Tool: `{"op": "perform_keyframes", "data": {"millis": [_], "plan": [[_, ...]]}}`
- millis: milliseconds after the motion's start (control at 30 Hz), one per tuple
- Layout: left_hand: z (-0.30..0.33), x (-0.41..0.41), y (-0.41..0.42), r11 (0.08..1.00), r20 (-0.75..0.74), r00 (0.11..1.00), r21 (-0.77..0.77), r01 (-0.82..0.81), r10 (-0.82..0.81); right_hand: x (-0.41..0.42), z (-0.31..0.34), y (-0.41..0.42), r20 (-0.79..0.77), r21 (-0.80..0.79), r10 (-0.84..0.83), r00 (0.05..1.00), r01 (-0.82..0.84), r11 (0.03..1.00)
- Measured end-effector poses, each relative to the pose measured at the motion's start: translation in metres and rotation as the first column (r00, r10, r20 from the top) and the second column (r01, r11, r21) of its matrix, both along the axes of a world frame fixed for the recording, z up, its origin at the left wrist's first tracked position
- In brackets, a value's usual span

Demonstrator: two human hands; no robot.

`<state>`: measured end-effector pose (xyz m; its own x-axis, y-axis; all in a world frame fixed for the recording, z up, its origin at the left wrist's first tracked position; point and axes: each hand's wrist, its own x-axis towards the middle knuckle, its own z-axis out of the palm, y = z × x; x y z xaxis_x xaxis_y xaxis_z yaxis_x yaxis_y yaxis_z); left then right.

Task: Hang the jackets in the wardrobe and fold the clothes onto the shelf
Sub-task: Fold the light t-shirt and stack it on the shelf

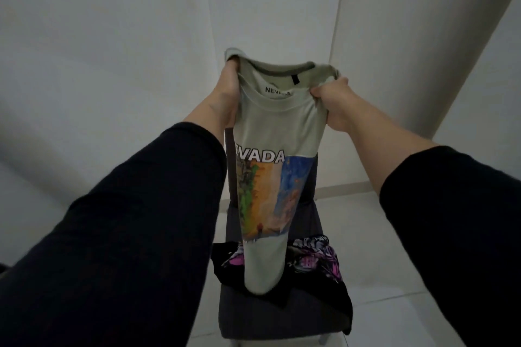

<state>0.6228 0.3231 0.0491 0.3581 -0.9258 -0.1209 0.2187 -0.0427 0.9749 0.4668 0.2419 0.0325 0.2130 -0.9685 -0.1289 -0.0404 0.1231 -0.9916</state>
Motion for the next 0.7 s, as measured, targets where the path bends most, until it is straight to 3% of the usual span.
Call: {"op": "perform_keyframes", "data": {"millis": [167,300,700], "plan": [[0.019,0.004,-0.007,0.996,0.032,0.999,-0.082,0.042,-0.040,0.006,0.023,-0.001,0.063,-0.057,-0.014,0.998,0.018,0.998],[0.006,0.002,0.002,0.996,0.064,0.995,-0.042,0.080,-0.077,0.002,0.008,0.009,0.040,-0.038,-0.021,0.999,0.023,0.999],[-0.178,-0.043,0.094,0.957,-0.138,0.990,0.286,0.037,0.003,-0.048,-0.185,0.086,-0.079,0.298,0.041,0.996,-0.016,0.954]]}}
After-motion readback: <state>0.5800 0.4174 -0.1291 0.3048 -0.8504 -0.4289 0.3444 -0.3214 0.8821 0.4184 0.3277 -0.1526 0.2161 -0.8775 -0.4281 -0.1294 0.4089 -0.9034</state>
